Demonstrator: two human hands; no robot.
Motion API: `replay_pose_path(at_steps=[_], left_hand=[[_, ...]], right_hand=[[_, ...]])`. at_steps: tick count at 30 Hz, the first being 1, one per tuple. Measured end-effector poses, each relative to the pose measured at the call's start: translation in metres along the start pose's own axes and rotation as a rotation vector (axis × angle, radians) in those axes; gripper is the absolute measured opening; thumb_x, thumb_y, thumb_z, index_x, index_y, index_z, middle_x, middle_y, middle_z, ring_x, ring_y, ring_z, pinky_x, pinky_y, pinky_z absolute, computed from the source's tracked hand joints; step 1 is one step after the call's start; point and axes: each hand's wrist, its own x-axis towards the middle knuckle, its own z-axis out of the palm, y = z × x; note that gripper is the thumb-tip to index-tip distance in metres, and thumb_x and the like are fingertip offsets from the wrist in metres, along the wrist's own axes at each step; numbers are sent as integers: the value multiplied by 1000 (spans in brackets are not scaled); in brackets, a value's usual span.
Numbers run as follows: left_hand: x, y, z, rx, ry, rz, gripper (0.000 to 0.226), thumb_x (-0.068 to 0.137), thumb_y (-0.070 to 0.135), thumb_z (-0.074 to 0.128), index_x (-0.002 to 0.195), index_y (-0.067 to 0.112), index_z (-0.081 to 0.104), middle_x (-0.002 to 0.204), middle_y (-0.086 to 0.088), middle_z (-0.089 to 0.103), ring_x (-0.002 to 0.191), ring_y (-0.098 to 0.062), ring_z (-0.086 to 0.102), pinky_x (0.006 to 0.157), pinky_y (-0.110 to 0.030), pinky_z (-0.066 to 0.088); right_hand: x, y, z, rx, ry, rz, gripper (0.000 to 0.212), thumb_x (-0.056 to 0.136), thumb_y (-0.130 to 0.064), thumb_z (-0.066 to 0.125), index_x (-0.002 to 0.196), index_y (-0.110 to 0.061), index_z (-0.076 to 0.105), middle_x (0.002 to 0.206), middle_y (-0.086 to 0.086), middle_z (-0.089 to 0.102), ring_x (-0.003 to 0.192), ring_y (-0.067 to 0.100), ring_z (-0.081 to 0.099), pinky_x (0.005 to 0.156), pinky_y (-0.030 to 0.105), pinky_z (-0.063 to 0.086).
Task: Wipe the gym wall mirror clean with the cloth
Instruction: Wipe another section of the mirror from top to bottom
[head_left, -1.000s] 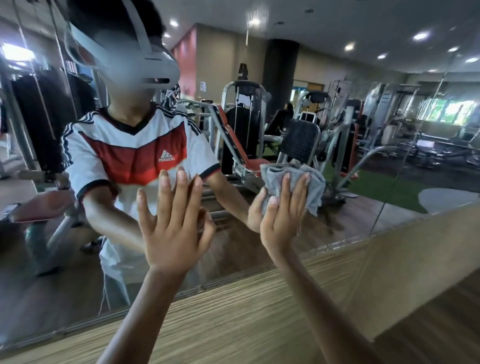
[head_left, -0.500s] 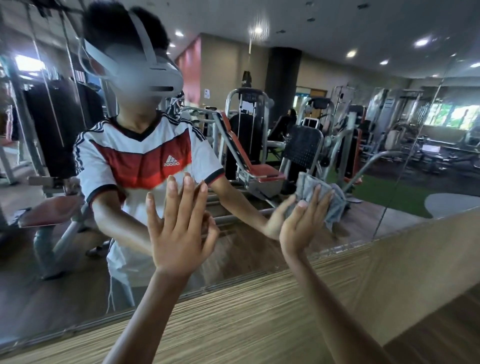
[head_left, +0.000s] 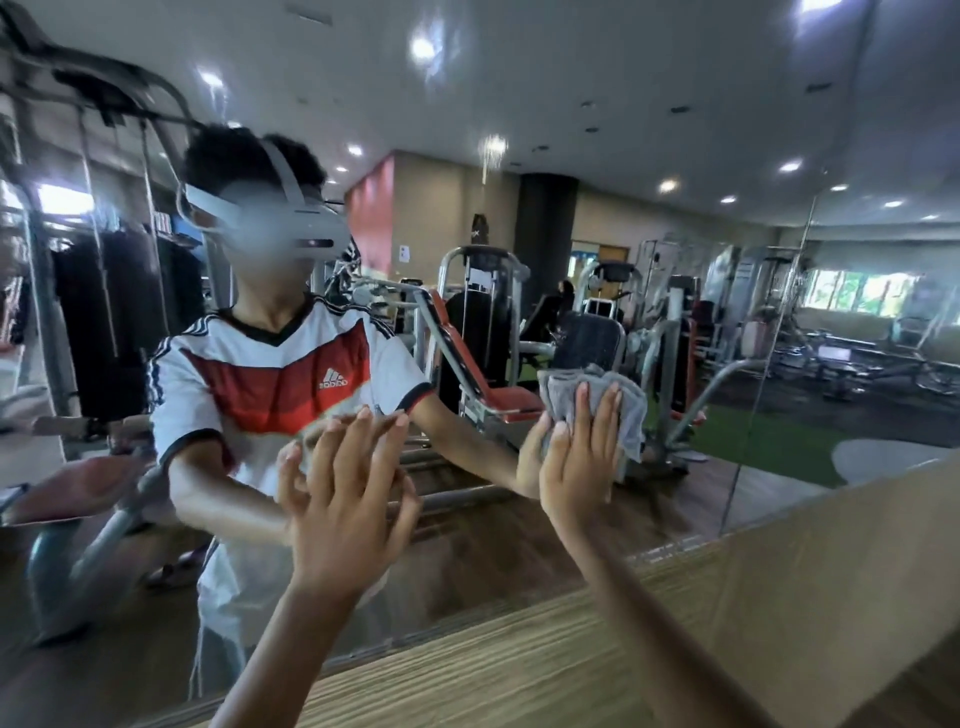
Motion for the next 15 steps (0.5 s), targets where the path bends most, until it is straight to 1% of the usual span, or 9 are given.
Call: replay_pose_path(at_steps=[2, 3, 5, 7, 9, 10, 11, 13, 15], left_hand=[[19, 0, -4, -18, -8, -2, 51, 90, 38, 48, 133, 15, 64, 146, -12, 40, 133, -32, 33, 106, -57, 29], [30, -1, -6, -21, -2, 6, 51, 90, 38, 49, 133, 15, 64, 145, -13, 40, 131, -33, 34, 106, -56, 28], [55, -6, -7, -8, 17, 22, 51, 90, 39, 49, 134, 16, 61, 144, -14, 41, 131, -33, 36, 108, -55, 25], [75, -12, -10, 16, 36, 24, 50, 91, 40, 49, 135, 17, 59, 143, -14, 42, 131, -33, 38, 109, -53, 23], [89, -22, -16, 33, 42, 21, 51, 88, 38, 55, 135, 19, 60, 143, -13, 42, 132, -32, 37, 109, -51, 22], [95, -29, -21, 42, 42, 23, 52, 86, 36, 58, 135, 19, 61, 143, -13, 42, 132, -31, 37, 108, -51, 23], [101, -36, -26, 53, 48, 35, 52, 85, 35, 60, 134, 18, 62, 143, -13, 44, 132, -31, 37, 106, -51, 24], [117, -48, -32, 84, 51, 66, 51, 83, 34, 61, 131, 17, 63, 140, -15, 48, 129, -32, 37, 102, -50, 25], [137, -54, -36, 108, 24, 92, 52, 82, 35, 59, 131, 16, 62, 139, -16, 47, 129, -33, 37, 100, -49, 24]], right_hand=[[34, -37, 1, 13, 36, -7, 52, 105, -34, 25, 152, -13, 29, 160, 16, 27, 151, 17, 16, 117, 41, 23], [41, -53, 2, 15, 46, -68, 51, 106, -35, 23, 152, -14, 30, 160, 16, 30, 150, 21, 21, 118, 38, 22], [37, -69, 5, 11, 60, -265, 50, 107, -35, 25, 151, -14, 36, 159, 15, 30, 149, 26, 28, 119, 34, 20], [18, -57, 6, -17, 15, -519, 49, 107, -34, 28, 153, -18, 35, 163, 8, 23, 149, 24, 28, 114, 38, 32], [7, -24, 3, -48, -39, -687, 50, 107, -34, 27, 157, -26, 27, 166, 2, 17, 150, 20, 25, 102, 41, 42], [9, -10, 0, -54, -47, -689, 52, 107, -34, 27, 158, -27, 24, 166, 2, 17, 151, 20, 24, 102, 44, 43], [17, -2, -2, -40, -42, -614, 52, 107, -33, 26, 158, -26, 23, 166, 4, 18, 151, 21, 23, 105, 49, 42], [49, -10, -3, 10, 28, -288, 51, 107, -32, 24, 155, -16, 29, 163, 10, 23, 151, 24, 21, 111, 57, 36], [96, -47, -4, 29, 100, -36, 54, 106, -34, 21, 151, -9, 36, 160, 14, 28, 150, 25, 23, 115, 58, 30]])
